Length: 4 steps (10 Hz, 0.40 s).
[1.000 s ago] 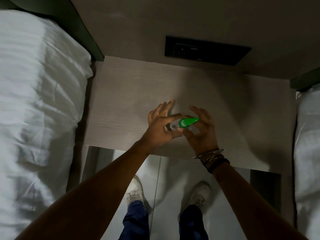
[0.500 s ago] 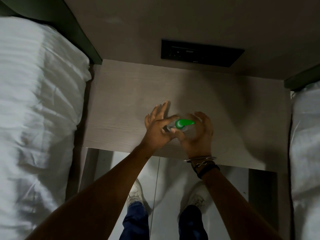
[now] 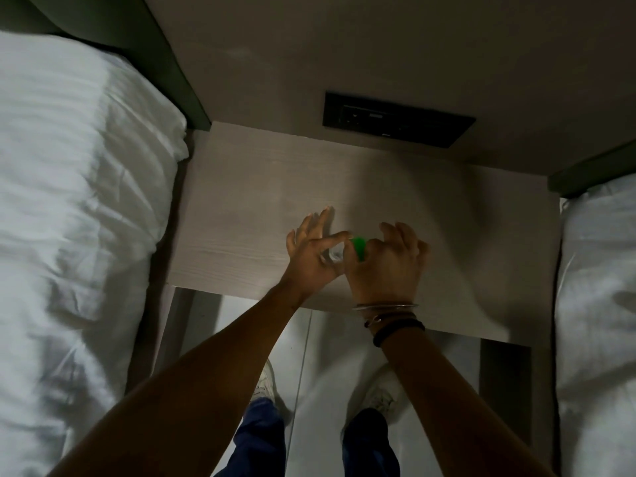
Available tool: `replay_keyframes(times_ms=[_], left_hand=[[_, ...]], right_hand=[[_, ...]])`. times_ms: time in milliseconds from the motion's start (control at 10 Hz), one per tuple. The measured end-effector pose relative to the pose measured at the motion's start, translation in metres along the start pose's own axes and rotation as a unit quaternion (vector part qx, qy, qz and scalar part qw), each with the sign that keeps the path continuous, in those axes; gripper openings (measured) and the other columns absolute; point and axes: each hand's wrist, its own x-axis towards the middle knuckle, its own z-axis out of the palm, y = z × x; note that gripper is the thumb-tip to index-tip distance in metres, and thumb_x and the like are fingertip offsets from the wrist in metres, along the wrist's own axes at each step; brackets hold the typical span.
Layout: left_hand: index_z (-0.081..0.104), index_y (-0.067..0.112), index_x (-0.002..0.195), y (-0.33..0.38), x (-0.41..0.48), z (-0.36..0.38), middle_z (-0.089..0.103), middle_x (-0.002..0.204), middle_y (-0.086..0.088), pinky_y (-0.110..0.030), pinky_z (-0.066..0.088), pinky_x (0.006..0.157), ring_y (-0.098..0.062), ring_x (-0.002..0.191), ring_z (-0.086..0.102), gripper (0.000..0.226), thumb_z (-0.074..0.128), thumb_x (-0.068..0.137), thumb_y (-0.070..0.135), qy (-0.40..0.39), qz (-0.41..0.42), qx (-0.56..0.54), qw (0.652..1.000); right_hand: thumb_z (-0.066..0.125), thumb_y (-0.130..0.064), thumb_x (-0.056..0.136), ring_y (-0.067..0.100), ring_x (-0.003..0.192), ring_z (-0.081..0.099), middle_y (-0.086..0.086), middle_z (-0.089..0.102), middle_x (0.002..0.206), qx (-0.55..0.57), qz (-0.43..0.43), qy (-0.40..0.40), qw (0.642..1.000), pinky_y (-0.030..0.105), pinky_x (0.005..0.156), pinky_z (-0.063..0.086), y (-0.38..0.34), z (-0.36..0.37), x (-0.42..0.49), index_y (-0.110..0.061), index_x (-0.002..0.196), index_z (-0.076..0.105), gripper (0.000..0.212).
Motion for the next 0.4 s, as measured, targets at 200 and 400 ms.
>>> replay_keyframes(times_ms=[200, 400], left_hand=[[0.028, 0.053, 0.139, 0.007, -0.011, -0.019, 0.008, 0.16, -0.008, -0.06, 0.001, 0.11, -0.029, 0.145, 0.001, 0.09, 0.074, 0.063, 0.059, -0.071, -0.016, 0.057, 0.996], [0.03, 0.023, 0.147, 0.102, -0.036, -0.188, 0.0, 0.16, -0.01, -0.057, 0.0, 0.112, -0.028, 0.146, 0.003, 0.079, 0.066, 0.083, 0.05, -0.014, 0.085, 0.129, 0.988]], right_hand=[[0.035, -0.07, 0.082, 0.036, 0.119, 0.053, 0.017, 0.068, 0.118, -0.057, 0.004, -0.077, 0.995, 0.063, 0.102, 0.032, 0.005, -0.025, -0.014, -0.008, 0.066, 0.073, 0.074], [0.038, -0.062, 0.084, 0.035, 0.138, 0.037, 0.019, 0.043, 0.147, -0.003, -0.076, 0.062, 0.995, 0.062, 0.108, 0.025, -0.002, -0.216, 0.01, -0.011, 0.108, 0.068, 0.063]])
